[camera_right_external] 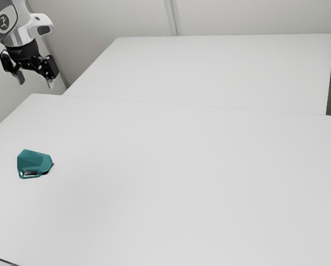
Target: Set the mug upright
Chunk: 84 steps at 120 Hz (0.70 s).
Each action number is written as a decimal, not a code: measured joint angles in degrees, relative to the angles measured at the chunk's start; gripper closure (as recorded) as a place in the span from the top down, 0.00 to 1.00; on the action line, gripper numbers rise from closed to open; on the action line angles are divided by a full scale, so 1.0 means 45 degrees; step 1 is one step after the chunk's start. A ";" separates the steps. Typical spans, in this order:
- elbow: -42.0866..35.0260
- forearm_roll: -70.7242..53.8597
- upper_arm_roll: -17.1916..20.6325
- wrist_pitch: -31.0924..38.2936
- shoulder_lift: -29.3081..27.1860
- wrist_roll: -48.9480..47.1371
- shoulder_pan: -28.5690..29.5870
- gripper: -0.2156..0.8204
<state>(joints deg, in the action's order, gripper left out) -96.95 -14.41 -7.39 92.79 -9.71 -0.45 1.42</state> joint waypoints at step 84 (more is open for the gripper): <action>-0.1608 0.4748 -0.0018 0.0856 0.1188 0.1812 0.6554 0.79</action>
<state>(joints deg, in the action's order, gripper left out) -104.19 6.95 -7.47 96.64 -4.37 7.70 30.91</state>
